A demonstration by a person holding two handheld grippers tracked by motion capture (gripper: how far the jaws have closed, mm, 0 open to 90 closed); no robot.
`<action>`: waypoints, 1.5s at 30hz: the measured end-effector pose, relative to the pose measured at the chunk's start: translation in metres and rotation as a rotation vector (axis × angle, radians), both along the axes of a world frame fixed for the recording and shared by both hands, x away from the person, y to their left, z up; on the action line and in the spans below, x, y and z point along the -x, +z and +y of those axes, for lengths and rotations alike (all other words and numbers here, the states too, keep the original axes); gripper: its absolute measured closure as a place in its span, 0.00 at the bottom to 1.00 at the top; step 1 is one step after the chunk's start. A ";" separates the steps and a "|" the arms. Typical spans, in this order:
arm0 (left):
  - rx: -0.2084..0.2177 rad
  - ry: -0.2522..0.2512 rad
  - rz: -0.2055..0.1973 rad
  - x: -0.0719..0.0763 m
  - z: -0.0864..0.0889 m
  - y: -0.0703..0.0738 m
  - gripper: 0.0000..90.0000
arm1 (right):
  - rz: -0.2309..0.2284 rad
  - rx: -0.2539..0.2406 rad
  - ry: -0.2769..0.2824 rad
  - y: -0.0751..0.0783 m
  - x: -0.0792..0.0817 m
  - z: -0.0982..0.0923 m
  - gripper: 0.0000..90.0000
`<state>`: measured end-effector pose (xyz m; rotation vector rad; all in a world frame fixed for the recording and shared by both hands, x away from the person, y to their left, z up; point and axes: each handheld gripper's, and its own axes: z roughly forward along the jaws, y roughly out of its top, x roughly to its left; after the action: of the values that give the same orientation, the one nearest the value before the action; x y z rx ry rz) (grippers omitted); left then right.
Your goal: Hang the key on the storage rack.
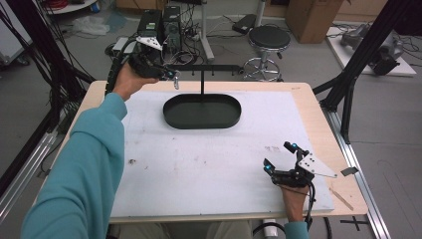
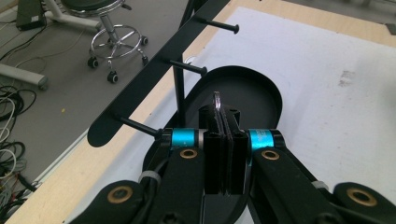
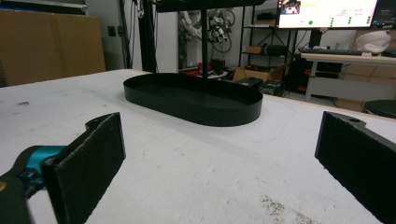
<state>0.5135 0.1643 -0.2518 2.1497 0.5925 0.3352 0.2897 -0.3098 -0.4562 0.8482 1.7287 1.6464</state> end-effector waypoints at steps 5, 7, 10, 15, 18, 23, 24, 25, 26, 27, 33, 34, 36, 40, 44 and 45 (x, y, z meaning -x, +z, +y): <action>-0.011 0.019 0.012 -0.005 0.002 -0.004 0.98 | 0.001 -0.002 0.000 0.000 0.000 0.000 0.01; -0.009 0.028 0.014 -0.007 0.004 -0.006 0.98 | -0.002 -0.002 0.000 0.000 0.000 0.000 0.01; -0.020 0.036 0.022 -0.008 0.005 -0.008 0.98 | -0.003 -0.002 0.000 0.000 0.000 0.000 0.01; -0.021 0.050 0.026 -0.012 0.005 -0.011 0.98 | -0.004 -0.006 0.001 0.000 -0.001 -0.001 0.01; -0.033 0.052 0.026 -0.015 0.005 -0.013 0.98 | -0.001 -0.007 -0.001 0.000 0.000 -0.001 0.01; -0.038 0.070 0.030 -0.018 0.008 -0.016 0.98 | 0.001 -0.007 -0.001 0.000 0.000 -0.001 0.01; -0.039 0.069 0.031 -0.018 0.008 -0.016 0.98 | 0.001 -0.007 -0.001 0.000 0.000 -0.001 0.01; -0.041 0.069 0.032 -0.018 0.008 -0.016 0.98 | 0.001 -0.009 0.001 0.000 0.000 -0.001 0.01; -0.042 0.071 0.031 -0.019 0.009 -0.016 0.98 | 0.002 -0.010 0.001 0.000 0.000 -0.001 0.01; -0.042 0.073 0.033 -0.019 0.009 -0.016 0.98 | 0.002 -0.010 0.001 0.000 0.000 -0.001 0.01; -0.032 0.084 0.029 -0.021 0.010 -0.017 0.98 | 0.001 -0.008 -0.001 0.000 0.000 -0.001 0.01; -0.031 0.085 0.027 -0.021 0.010 -0.017 0.98 | 0.001 -0.008 -0.001 0.000 0.000 -0.001 0.01; -0.032 0.091 0.023 -0.022 0.012 -0.017 0.98 | 0.002 -0.008 0.000 0.000 0.000 -0.001 0.01; -0.032 0.107 0.021 -0.023 0.013 -0.018 0.98 | 0.000 -0.007 -0.002 0.000 0.000 -0.001 0.01; -0.023 0.126 0.013 -0.024 0.011 -0.018 0.98 | 0.002 -0.009 0.000 0.000 0.000 -0.001 0.01; -0.024 0.133 0.012 -0.024 0.011 -0.019 0.98 | 0.002 -0.009 0.000 0.000 0.000 -0.001 0.01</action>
<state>0.5379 0.1754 -0.2706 2.1409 0.7440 0.4040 0.2900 -0.3111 -0.4563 0.8544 1.7237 1.6553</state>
